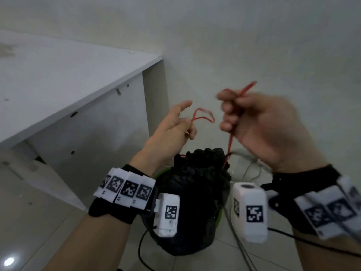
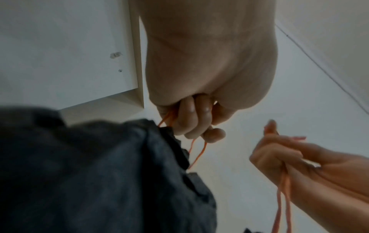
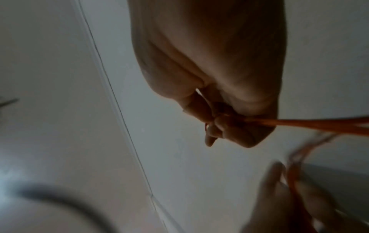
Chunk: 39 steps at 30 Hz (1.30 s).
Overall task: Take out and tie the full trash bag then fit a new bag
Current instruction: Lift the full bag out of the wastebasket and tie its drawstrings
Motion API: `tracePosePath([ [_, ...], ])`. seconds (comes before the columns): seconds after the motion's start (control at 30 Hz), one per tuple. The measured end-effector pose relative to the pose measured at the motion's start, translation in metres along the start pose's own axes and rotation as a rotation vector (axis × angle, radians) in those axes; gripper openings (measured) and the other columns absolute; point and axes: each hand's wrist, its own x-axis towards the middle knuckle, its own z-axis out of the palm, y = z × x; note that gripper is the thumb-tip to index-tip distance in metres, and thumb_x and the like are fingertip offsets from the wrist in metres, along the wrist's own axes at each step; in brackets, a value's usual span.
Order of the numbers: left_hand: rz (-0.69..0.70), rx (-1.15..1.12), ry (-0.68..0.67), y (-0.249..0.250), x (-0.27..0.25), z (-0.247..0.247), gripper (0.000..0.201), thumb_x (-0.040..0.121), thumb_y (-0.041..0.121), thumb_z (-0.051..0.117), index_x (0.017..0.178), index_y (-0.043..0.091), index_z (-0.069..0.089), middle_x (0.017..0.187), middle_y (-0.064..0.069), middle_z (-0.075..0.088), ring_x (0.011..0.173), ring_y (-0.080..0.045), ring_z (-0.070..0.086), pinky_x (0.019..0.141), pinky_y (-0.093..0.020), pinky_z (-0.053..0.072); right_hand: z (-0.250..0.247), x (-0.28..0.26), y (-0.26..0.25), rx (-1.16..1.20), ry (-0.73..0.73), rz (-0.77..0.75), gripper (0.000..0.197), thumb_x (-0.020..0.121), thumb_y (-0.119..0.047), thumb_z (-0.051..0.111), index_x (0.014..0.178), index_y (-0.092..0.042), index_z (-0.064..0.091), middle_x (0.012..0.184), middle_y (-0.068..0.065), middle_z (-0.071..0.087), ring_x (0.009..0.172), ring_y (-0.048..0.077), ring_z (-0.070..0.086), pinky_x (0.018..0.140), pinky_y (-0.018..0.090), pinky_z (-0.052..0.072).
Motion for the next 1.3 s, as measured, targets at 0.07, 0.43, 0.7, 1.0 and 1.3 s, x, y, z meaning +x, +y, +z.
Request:
tracePosePath([
  [0.07, 0.07, 0.041, -0.086, -0.001, -0.002, 0.003, 0.053, 0.106, 0.007, 0.033, 0.155, 0.019, 0.019, 0.07, -0.003, 0.056, 0.041, 0.0, 0.039, 0.044, -0.01, 0.034, 0.008, 0.006, 0.023, -0.184, -0.011, -0.106, 0.029, 0.094, 0.007, 0.043, 0.107, 0.002, 0.069, 0.075, 0.004, 0.062, 0.067, 0.015, 0.057, 0.068, 0.024, 0.051],
  [0.43, 0.23, 0.247, -0.166, -0.013, -0.021, -0.017, 0.066, 0.094, 0.006, 0.058, 0.153, 0.015, 0.028, 0.068, 0.003, 0.06, 0.063, -0.01, 0.056, 0.067, -0.021, 0.045, -0.01, 0.026, 0.072, -1.043, 0.074, -0.215, 0.026, 0.093, -0.008, 0.056, 0.104, -0.016, 0.078, 0.092, -0.005, 0.077, 0.082, 0.006, 0.071, 0.081, 0.026, 0.057],
  [0.7, 0.296, 0.148, -0.267, -0.002, -0.023, -0.036, 0.018, 0.088, -0.001, 0.055, 0.078, 0.012, 0.063, 0.08, -0.01, 0.062, 0.075, -0.019, 0.057, 0.073, -0.029, 0.044, -0.025, 0.008, 0.056, -0.334, -0.627, 0.294, 0.023, 0.087, -0.004, 0.057, 0.095, -0.009, 0.079, 0.071, 0.004, 0.064, 0.065, 0.013, 0.049, 0.061, 0.023, 0.037],
  [1.0, 0.445, 0.358, 0.184, -0.028, -0.027, -0.026, 0.028, 0.083, 0.033, 0.07, 0.079, 0.005, 0.072, 0.093, -0.008, 0.075, 0.095, -0.021, 0.07, 0.09, -0.045, 0.054, -0.002, 0.008, 0.065, -0.377, -0.16, 0.244, 0.019, 0.096, -0.004, 0.055, 0.094, -0.002, 0.073, 0.073, 0.005, 0.063, 0.055, 0.012, 0.041, 0.053, 0.021, 0.033],
  [1.3, 0.236, -0.538, 0.155, -0.033, -0.047, -0.107, 0.022, 0.089, 0.024, 0.052, 0.068, 0.019, 0.056, 0.069, 0.001, 0.064, 0.08, -0.024, 0.064, 0.093, -0.042, 0.051, -0.081, 0.004, 0.07, -0.905, 0.282, -0.101, 0.025, 0.089, -0.023, 0.062, 0.068, -0.019, 0.073, 0.064, 0.0, 0.066, 0.062, 0.008, 0.052, 0.061, 0.024, 0.04],
])
